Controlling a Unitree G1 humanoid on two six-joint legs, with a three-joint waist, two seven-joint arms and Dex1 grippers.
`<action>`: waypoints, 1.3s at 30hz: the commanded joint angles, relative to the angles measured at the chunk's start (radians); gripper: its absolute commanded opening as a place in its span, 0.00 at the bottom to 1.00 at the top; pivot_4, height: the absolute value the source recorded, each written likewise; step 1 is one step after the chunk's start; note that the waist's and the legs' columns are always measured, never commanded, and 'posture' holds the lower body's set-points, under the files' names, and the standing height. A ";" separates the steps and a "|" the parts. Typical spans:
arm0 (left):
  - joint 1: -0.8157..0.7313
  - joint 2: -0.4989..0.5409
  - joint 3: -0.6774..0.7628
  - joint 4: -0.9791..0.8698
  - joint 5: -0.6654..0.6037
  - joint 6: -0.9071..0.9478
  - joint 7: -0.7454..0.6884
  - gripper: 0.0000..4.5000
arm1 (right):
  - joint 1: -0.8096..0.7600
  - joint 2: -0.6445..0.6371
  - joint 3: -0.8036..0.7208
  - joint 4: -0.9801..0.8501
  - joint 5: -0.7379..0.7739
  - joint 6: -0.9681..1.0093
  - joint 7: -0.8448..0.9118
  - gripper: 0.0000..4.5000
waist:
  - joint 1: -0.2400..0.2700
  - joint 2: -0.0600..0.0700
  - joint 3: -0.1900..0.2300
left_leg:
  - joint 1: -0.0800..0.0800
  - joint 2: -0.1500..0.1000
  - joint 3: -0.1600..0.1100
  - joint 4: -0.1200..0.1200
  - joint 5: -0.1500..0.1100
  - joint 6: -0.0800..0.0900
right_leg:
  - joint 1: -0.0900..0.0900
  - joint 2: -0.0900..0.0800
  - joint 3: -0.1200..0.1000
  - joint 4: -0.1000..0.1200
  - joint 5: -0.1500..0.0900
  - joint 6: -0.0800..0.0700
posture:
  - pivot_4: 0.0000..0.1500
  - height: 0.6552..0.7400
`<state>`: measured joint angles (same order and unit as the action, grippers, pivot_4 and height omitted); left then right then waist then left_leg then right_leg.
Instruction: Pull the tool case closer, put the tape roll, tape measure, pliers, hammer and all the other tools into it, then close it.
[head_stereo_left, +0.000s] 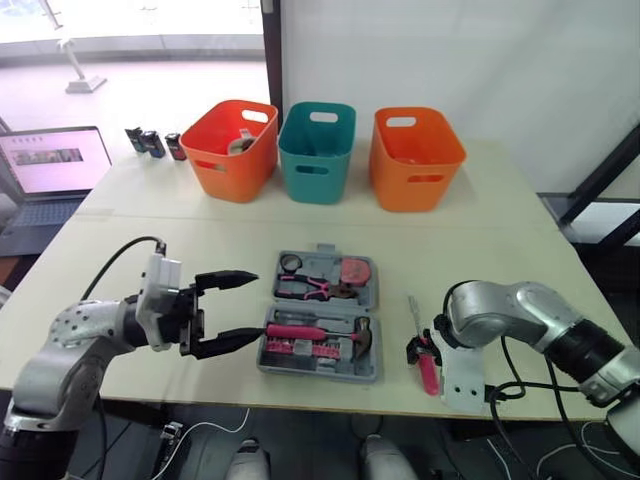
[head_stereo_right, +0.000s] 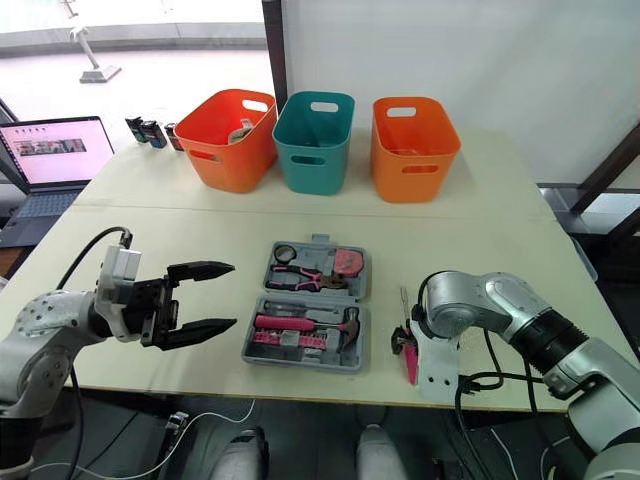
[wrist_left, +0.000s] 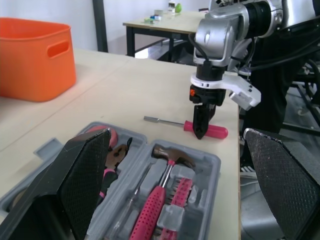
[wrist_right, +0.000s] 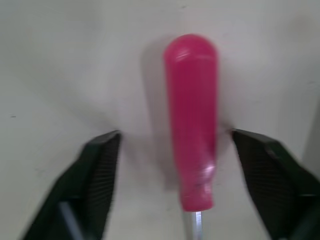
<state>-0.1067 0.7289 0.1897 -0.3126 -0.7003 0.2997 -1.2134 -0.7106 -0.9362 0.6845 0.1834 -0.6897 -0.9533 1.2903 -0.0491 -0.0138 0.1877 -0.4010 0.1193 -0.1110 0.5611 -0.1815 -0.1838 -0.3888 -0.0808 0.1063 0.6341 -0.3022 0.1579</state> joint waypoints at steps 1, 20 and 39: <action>0.007 0.010 0.034 -0.038 -0.019 -0.004 0.010 1.00 | -0.033 0.042 0.008 0.078 -0.070 -0.009 -0.064 0.38 | -0.006 -0.002 0.000 | 0.002 0.000 0.000 0.000 0.000 0.000 | 0.001 0.000 0.000 0.000 0.001 -0.001 | 1.00 1.00; -0.025 -0.003 0.003 -0.002 -0.006 -0.006 0.008 1.00 | -0.060 0.043 -0.323 -0.227 0.533 1.026 0.248 0.15 | -0.010 0.002 0.005 | 0.009 0.000 0.000 -0.001 0.000 0.000 | 0.009 0.000 0.001 0.001 0.001 0.002 | 1.00 1.00; -0.044 -0.012 -0.023 0.011 -0.005 -0.004 -0.009 1.00 | -0.416 0.368 -0.516 0.487 0.708 2.568 -0.381 0.15 | 0.005 0.001 0.004 | -0.011 0.000 -0.001 0.002 0.001 0.000 | -0.017 0.001 0.001 0.014 0.002 0.004 | 1.00 1.00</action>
<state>-0.1497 0.7067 0.1513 -0.2792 -0.6977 0.2991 -1.2188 -1.1221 -0.5750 0.2518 0.6514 0.0410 1.6087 1.0171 -0.0439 -0.0123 0.1921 -0.4116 0.1191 -0.1117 0.5618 -0.1807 -0.1841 -0.4056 -0.0802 0.1068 0.6481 -0.3001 0.1618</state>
